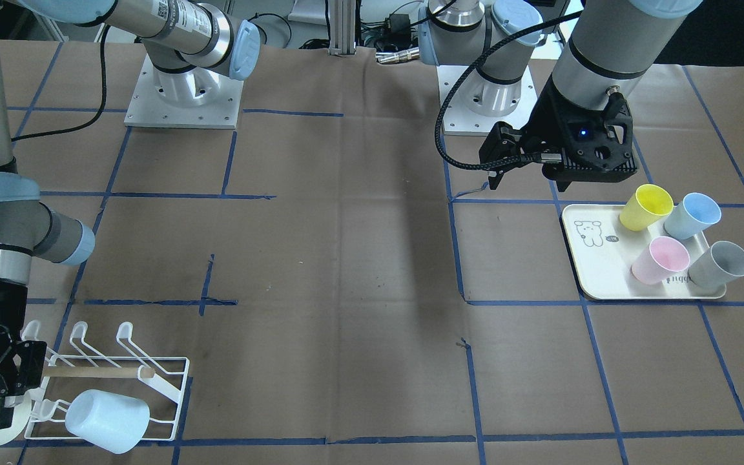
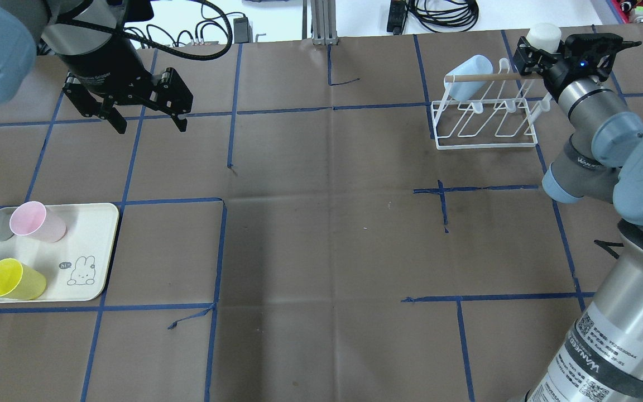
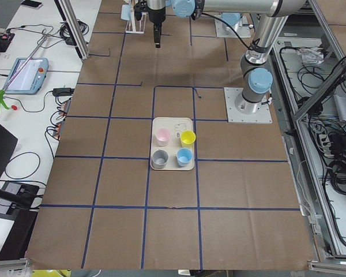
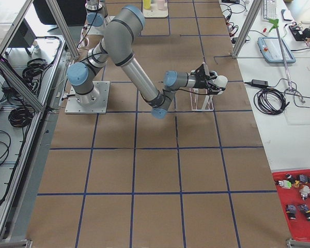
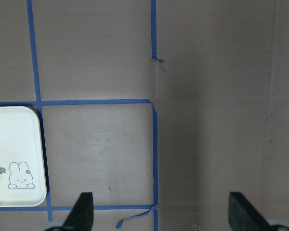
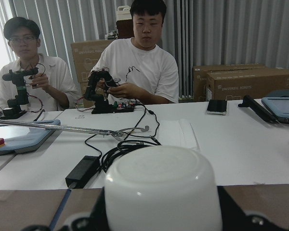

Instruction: Transfer IKEA cup to right arm and place on rack

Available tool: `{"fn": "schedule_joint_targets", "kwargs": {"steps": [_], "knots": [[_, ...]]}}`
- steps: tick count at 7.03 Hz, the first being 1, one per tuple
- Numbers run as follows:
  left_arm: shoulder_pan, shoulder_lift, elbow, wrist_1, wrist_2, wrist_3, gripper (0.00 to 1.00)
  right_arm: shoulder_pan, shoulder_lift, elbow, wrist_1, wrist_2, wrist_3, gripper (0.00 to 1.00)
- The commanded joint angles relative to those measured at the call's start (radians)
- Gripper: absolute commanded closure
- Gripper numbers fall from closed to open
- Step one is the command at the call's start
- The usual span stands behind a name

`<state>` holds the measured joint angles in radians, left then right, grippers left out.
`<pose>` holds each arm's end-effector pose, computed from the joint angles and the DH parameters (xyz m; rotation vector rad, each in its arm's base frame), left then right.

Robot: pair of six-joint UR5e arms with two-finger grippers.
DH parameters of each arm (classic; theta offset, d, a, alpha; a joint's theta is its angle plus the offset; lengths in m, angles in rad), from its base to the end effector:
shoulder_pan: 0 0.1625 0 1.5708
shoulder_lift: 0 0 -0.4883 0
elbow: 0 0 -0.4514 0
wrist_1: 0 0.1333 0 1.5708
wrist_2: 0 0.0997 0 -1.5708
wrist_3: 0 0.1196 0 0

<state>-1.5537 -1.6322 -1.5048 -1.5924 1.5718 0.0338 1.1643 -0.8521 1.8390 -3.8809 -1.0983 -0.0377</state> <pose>-0.1233 -0.5812 0.5307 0.0262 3.1408 0.0268 -0.1036 -0.7154 0.2240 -0.0022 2.3789 -1.8999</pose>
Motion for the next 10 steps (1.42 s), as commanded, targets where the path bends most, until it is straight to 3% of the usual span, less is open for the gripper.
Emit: {"fn": "schedule_joint_targets", "kwargs": {"steps": [1, 5, 9, 10], "knots": [[0.0, 0.0, 0.0, 0.0, 0.001, 0.0, 0.0, 0.0, -0.005, -0.003, -0.002, 0.0, 0.013, 0.02], [0.0, 0.0, 0.0, 0.0, 0.005, 0.0, 0.0, 0.002, -0.068, -0.012, 0.032, -0.008, 0.015, 0.01], [0.0, 0.0, 0.0, 0.002, 0.005, -0.003, 0.0, 0.02, -0.384, -0.001, 0.6, -0.025, -0.004, 0.0], [0.0, 0.0, 0.002, 0.002, 0.005, -0.003, 0.0, 0.032, -0.436, -0.003, 0.739, -0.078, -0.007, 0.0]]}}
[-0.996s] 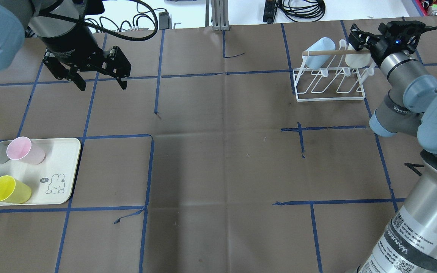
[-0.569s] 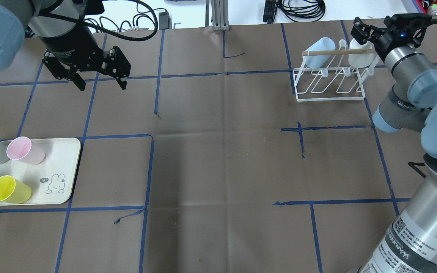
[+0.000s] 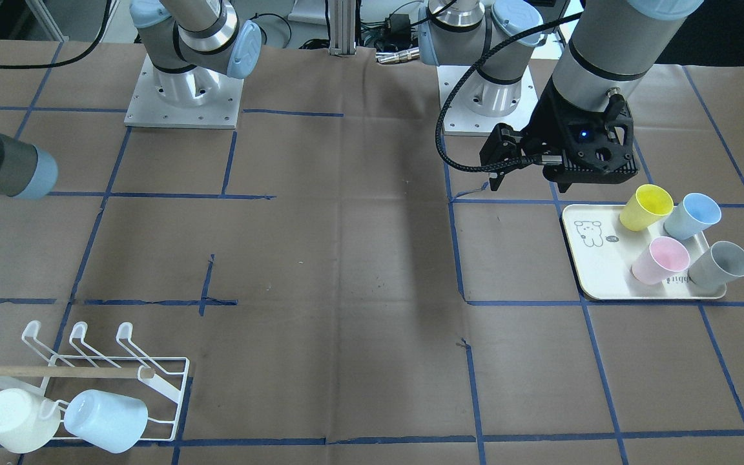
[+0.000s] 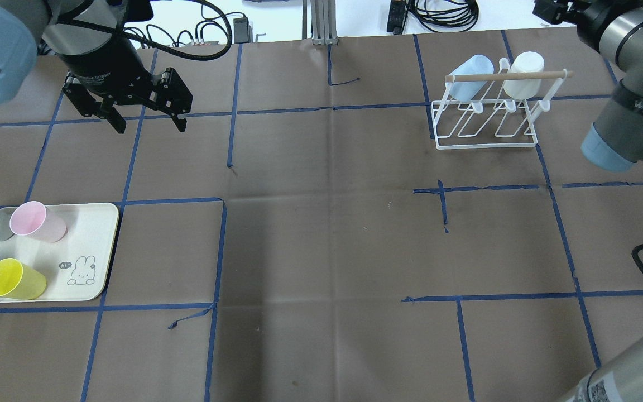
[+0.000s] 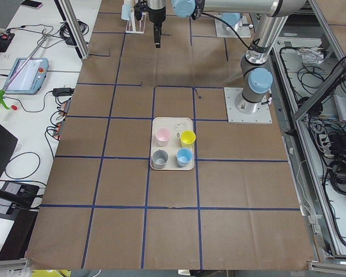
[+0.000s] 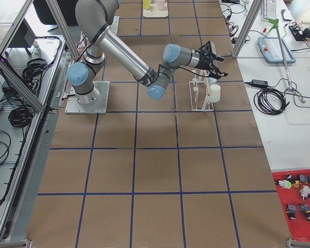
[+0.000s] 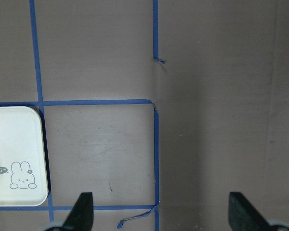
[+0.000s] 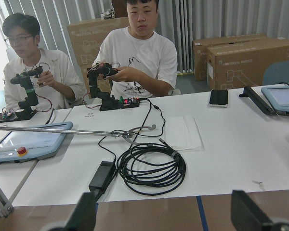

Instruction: Transfer IKEA cup to right arm and place on rack

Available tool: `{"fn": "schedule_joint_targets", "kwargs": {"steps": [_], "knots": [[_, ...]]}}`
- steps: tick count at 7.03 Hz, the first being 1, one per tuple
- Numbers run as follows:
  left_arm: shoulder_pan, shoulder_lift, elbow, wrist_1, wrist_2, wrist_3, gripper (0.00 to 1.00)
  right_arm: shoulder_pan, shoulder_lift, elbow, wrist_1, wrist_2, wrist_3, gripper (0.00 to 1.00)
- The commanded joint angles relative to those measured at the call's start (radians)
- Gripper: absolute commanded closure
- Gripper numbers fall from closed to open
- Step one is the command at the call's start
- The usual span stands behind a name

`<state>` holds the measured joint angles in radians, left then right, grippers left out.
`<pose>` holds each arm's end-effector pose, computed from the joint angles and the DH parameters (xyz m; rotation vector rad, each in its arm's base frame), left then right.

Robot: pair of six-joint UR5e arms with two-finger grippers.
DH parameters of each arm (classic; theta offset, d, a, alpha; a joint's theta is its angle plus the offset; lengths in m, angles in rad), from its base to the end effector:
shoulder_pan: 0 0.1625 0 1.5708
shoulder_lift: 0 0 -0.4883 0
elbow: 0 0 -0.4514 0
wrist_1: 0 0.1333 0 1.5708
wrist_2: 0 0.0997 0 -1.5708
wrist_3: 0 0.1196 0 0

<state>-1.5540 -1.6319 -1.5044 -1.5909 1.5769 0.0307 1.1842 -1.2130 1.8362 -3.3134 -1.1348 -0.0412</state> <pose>-0.1228 -0.5813 0.5312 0.0219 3.1357 0.0234 -0.0856 -0.6978 0.3988 0.0875 2.5132 -1.6421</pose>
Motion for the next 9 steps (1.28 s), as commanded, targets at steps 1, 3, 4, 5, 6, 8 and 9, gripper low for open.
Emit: {"fn": "schedule_joint_targets", "kwargs": {"steps": [1, 3, 4, 5, 6, 8, 9], "knots": [[0.0, -0.002, 0.001, 0.0, 0.0, 0.0, 0.0, 0.034, -0.129, -0.002, 0.286, -0.107, -0.018, 0.0], [0.0, -0.002, 0.001, 0.0, 0.0, -0.003, 0.0, 0.083, -0.192, -0.009, 0.522, -0.14, -0.017, 0.0], [0.0, -0.002, 0.001, 0.0, 0.0, -0.003, 0.0, 0.107, -0.216, -0.012, 0.611, -0.14, -0.016, 0.0], [0.0, -0.002, 0.001, 0.0, 0.0, -0.003, 0.0, 0.129, -0.244, -0.046, 0.784, -0.138, -0.013, 0.0], [0.0, -0.002, 0.001, 0.0, 0.0, -0.003, 0.0, 0.15, -0.256, -0.082, 0.937, -0.14, -0.014, 0.0], [0.0, -0.002, 0.0, 0.0, 0.0, -0.003, 0.0, 0.201, -0.287, -0.095, 1.211, -0.14, 0.0, 0.0], [0.0, -0.003, 0.0, 0.0, 0.0, -0.003, 0.0, 0.222, -0.29, -0.119, 1.329, -0.143, 0.0, 0.0]]}}
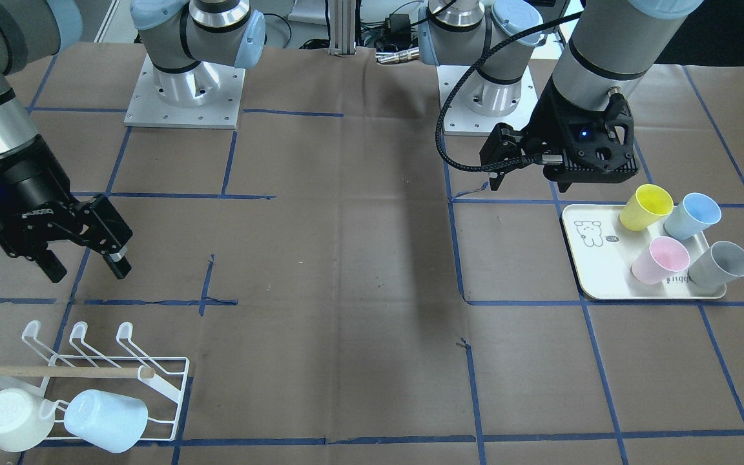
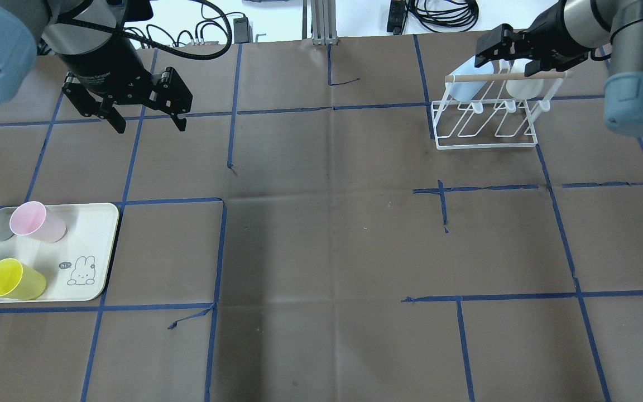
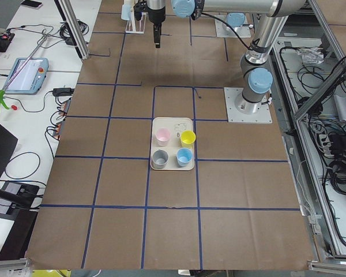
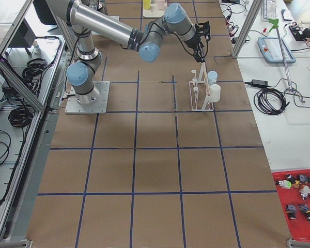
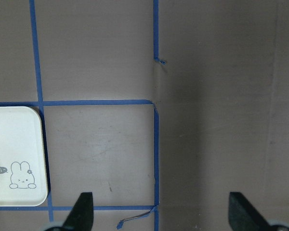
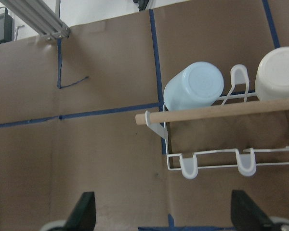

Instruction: Transfer IKEA cup to right arm and place on rack

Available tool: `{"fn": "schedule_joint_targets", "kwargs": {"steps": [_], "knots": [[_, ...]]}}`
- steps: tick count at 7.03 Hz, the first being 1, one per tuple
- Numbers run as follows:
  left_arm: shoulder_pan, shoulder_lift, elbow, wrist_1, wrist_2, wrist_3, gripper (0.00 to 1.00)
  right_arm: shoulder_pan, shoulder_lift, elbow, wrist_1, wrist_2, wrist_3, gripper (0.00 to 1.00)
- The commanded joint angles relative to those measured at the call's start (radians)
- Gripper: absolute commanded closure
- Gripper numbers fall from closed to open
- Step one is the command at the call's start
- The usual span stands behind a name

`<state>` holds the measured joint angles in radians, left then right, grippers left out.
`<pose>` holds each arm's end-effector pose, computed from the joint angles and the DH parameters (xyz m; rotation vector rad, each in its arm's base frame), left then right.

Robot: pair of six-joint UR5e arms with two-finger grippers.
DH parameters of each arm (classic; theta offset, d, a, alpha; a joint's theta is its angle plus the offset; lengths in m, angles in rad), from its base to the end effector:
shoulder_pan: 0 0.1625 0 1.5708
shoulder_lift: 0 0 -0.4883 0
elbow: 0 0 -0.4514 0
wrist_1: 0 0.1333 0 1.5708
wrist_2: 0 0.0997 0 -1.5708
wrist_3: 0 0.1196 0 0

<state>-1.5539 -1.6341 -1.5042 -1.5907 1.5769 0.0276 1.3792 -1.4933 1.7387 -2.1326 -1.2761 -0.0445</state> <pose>-0.1228 -0.5821 0.5301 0.0169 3.1357 0.0263 0.0496 -0.6269 0.4619 0.1419 2.8425 -0.5005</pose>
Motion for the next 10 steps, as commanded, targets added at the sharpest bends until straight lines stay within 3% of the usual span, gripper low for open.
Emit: {"fn": "schedule_joint_targets", "kwargs": {"steps": [1, 3, 4, 7, 10], "knots": [[0.0, -0.004, -0.002, 0.0, 0.002, 0.0, 0.0, 0.047, -0.01, -0.084, 0.324, -0.005, 0.003, 0.0], [0.0, -0.009, -0.002, 0.002, 0.0, 0.002, 0.0, 0.089, -0.01, -0.21, 0.559, -0.139, 0.003, 0.0], [0.0, -0.012, -0.002, 0.002, 0.0, 0.0, 0.0, 0.121, -0.01, -0.246, 0.61, -0.158, 0.005, 0.0], [0.0, -0.013, -0.004, 0.012, 0.002, 0.002, 0.0, 0.196, -0.013, -0.26, 0.625, -0.299, 0.003, 0.0], [0.0, -0.012, -0.004, 0.012, 0.0, 0.002, 0.0, 0.261, -0.034, -0.226, 0.631, -0.284, 0.005, 0.0]]}}
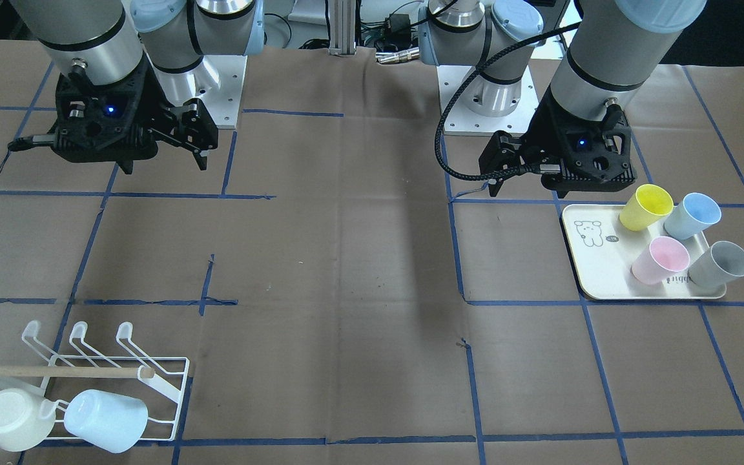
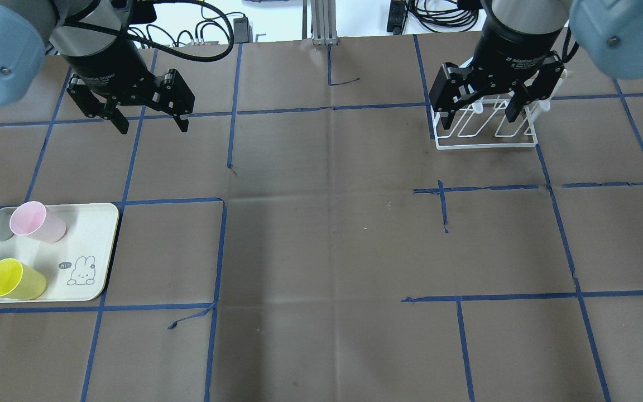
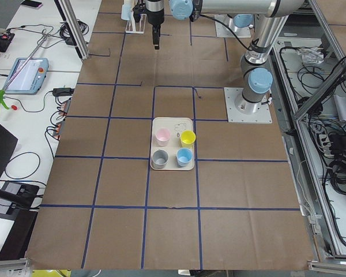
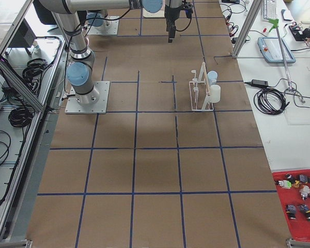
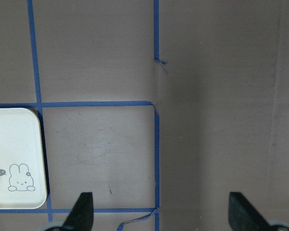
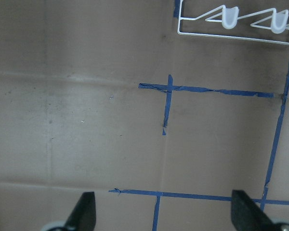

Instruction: Transfer IKEA cup to right arm and place on rack

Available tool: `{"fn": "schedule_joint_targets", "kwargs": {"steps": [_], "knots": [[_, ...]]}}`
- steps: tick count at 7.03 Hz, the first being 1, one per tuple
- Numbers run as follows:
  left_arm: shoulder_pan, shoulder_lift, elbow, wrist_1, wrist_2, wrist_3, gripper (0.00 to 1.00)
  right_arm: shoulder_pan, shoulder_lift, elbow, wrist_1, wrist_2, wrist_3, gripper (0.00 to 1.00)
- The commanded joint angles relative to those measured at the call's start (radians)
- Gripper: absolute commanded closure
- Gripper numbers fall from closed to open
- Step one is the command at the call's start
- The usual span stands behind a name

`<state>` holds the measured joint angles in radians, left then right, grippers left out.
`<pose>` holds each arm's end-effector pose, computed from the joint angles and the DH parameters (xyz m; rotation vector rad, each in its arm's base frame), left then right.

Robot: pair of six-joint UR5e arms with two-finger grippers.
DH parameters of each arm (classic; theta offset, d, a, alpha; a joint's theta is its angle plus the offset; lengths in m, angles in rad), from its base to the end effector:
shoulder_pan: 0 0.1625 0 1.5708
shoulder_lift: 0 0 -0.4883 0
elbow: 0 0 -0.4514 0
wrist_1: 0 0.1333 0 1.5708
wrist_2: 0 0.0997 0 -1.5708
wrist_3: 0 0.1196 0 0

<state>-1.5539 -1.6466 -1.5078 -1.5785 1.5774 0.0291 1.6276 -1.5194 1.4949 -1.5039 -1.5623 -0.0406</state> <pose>-0.1226 -0.5877 0.5220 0.0192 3.1352 0.0324 0.1665 -0.5623 0.5375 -0.1522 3.1290 0.0665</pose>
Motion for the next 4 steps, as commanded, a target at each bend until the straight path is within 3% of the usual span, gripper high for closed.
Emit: {"fn": "schedule_joint_targets", "kwargs": {"steps": [1, 2, 4], "knots": [[0.0, 0.001, 0.0, 0.0, -0.001, 0.0, 0.0, 0.012, -0.039, 0.068, 0.005, 0.001, 0.014, 0.0], [0.0, 0.001, 0.0, 0.0, -0.001, -0.001, 0.0, 0.012, -0.085, 0.127, -0.001, 0.001, 0.016, 0.0], [0.0, 0.001, 0.0, 0.0, -0.001, -0.001, 0.0, 0.005, -0.107, 0.153, -0.001, -0.01, 0.016, 0.0]]}}
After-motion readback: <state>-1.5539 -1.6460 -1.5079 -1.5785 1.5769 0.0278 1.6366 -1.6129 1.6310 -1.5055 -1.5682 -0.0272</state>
